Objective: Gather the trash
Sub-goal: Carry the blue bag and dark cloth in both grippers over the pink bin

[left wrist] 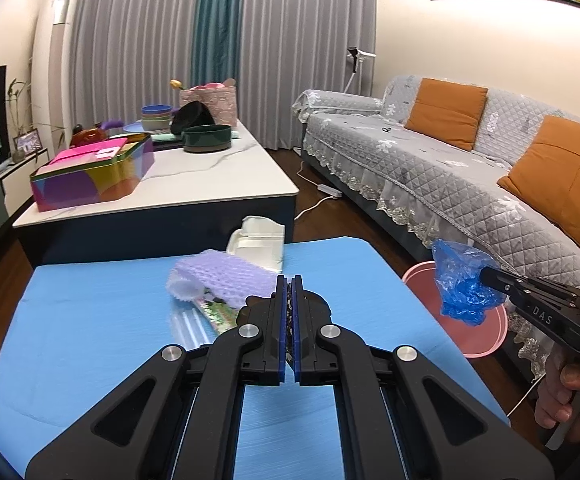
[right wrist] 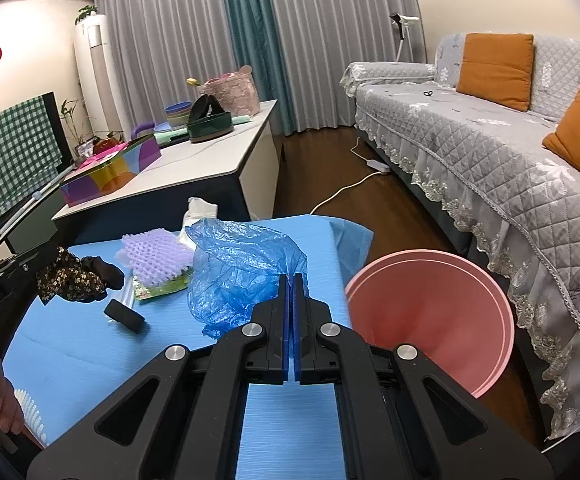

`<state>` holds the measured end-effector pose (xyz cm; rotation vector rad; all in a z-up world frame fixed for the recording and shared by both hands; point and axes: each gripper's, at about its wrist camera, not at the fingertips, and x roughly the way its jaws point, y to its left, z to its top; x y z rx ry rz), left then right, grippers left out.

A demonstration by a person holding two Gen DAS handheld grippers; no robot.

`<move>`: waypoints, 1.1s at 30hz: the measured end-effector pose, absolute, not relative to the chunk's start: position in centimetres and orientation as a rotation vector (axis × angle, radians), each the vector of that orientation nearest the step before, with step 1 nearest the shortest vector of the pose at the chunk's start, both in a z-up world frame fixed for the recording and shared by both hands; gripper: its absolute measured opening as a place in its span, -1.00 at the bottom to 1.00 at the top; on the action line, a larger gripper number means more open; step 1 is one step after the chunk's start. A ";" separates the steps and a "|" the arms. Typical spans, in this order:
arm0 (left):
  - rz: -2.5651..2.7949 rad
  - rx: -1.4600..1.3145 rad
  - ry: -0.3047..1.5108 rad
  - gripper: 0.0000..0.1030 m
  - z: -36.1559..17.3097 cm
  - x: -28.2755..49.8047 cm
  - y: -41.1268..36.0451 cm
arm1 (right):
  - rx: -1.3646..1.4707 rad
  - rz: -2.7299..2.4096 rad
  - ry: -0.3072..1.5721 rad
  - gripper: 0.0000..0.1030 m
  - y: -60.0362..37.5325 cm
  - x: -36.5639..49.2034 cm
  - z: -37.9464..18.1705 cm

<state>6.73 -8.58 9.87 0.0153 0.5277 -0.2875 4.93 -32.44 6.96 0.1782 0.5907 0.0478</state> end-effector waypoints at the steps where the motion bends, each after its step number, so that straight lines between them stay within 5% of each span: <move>1: -0.293 0.017 0.528 -0.96 9.9 6.8 -8.9 | 0.179 0.042 0.590 -0.97 -32.8 4.9 6.9; 33: -0.508 0.058 0.556 -0.96 8.9 9.8 -20.9 | 0.227 -0.161 0.613 -0.97 -42.1 4.8 4.9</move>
